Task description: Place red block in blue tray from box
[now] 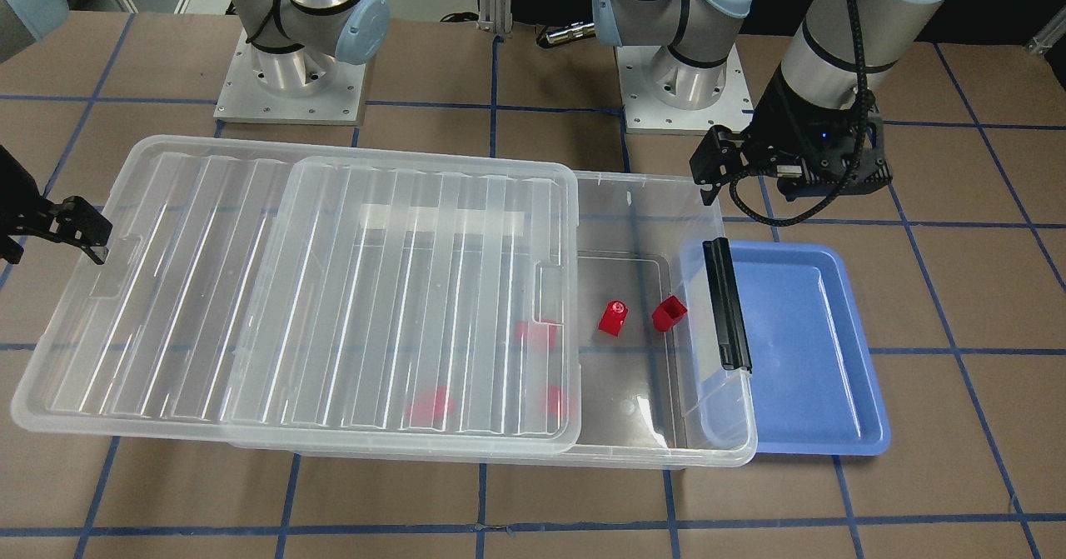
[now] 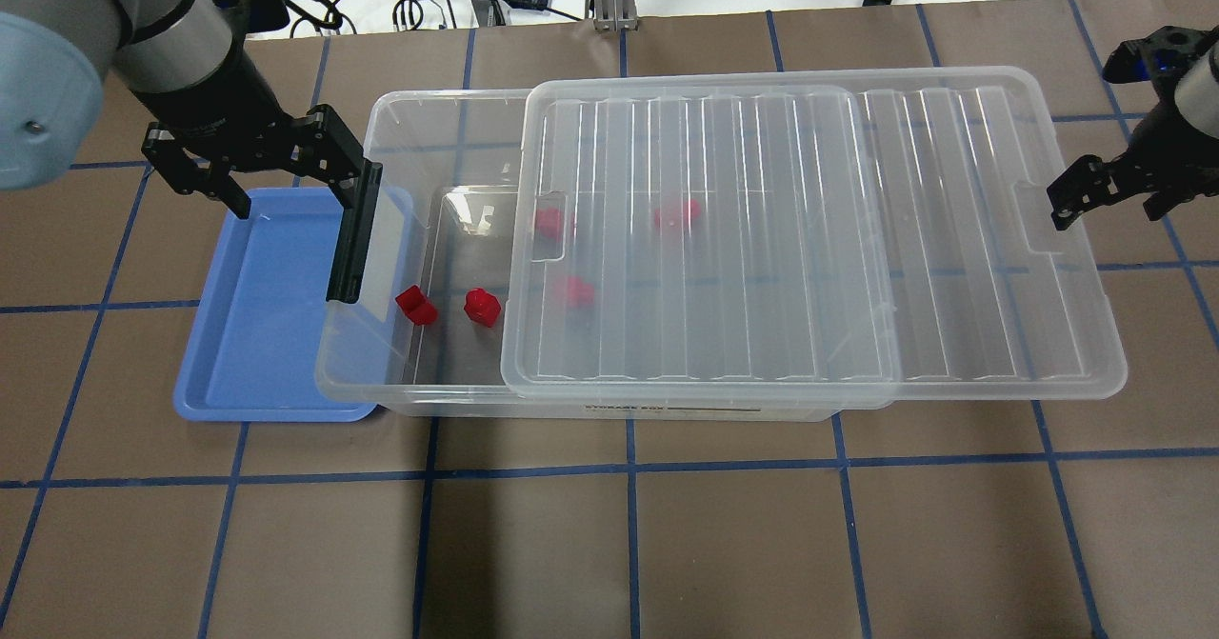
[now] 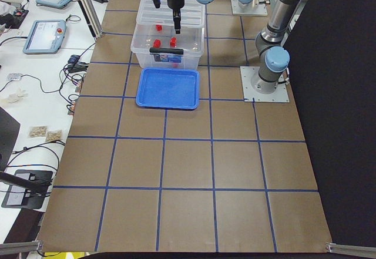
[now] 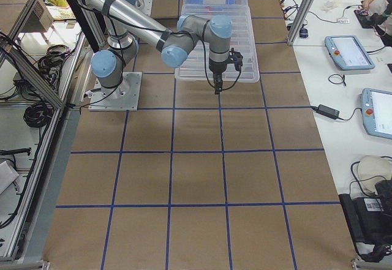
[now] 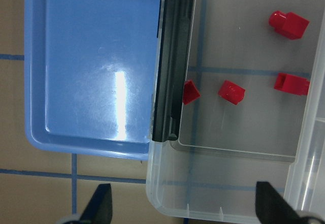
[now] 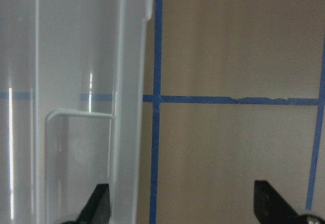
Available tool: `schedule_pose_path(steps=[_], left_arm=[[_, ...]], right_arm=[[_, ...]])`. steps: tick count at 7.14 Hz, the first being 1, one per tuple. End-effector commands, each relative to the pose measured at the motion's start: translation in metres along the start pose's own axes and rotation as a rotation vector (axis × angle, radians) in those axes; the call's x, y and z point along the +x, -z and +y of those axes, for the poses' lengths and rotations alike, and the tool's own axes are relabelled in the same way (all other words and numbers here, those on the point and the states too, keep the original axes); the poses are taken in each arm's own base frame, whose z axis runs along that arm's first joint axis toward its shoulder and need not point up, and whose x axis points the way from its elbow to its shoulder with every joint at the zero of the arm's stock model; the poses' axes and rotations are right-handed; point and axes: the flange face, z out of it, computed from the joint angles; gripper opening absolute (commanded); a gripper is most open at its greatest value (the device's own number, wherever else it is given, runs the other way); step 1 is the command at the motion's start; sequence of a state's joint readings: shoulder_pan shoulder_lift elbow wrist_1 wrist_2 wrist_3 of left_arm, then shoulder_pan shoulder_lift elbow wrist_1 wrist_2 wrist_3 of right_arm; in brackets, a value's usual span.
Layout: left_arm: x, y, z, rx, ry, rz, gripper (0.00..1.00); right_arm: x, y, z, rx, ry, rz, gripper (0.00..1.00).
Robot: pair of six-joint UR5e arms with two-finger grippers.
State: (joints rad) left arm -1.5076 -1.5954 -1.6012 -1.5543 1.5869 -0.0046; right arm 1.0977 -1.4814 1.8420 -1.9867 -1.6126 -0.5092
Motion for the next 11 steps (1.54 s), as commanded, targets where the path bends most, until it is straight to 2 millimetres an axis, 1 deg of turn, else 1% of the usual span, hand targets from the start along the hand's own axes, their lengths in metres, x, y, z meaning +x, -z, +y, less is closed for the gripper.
schedule_pose_path(steps=[1,2,3,4,5,6,7,8,9,10,11], left_arm=[[0.005,-0.013,-0.007,-0.006,-0.009,0.003,1.00],[0.010,-0.022,-0.011,-0.007,-0.022,0.003,1.00],[0.030,-0.039,-0.012,0.000,-0.058,-0.001,1.00],[0.044,-0.056,-0.017,0.018,-0.081,0.000,1.00],[0.046,-0.073,-0.018,-0.001,-0.089,0.000,1.00],[0.048,-0.088,-0.019,-0.023,-0.089,0.001,1.00],[0.050,-0.101,-0.021,-0.016,-0.091,0.016,1.00],[0.051,-0.117,-0.022,-0.019,-0.088,0.016,1.00],[0.057,-0.132,-0.019,-0.027,-0.086,0.015,1.00],[0.068,-0.139,-0.014,-0.039,-0.104,0.010,0.95],[0.072,-0.145,-0.014,-0.051,-0.111,0.011,0.87]], right_arm=[[0.012,0.000,0.004,-0.004,-0.007,-0.001,1.00],[0.012,0.000,0.003,-0.003,-0.007,0.000,1.00],[0.014,0.009,0.000,0.012,-0.008,0.008,1.00],[0.020,0.029,-0.008,0.044,-0.009,0.022,1.00],[0.019,0.053,-0.014,0.074,-0.007,0.029,1.00],[0.016,0.079,-0.015,0.076,-0.008,0.024,1.00],[0.011,0.108,-0.009,0.056,-0.004,0.010,1.00],[0.000,0.136,-0.001,0.054,0.007,0.001,1.00],[-0.011,0.156,0.012,0.056,-0.001,0.001,1.00],[-0.018,0.157,0.013,0.057,-0.010,-0.002,1.00],[-0.033,0.161,0.011,0.069,-0.013,-0.015,1.00]])
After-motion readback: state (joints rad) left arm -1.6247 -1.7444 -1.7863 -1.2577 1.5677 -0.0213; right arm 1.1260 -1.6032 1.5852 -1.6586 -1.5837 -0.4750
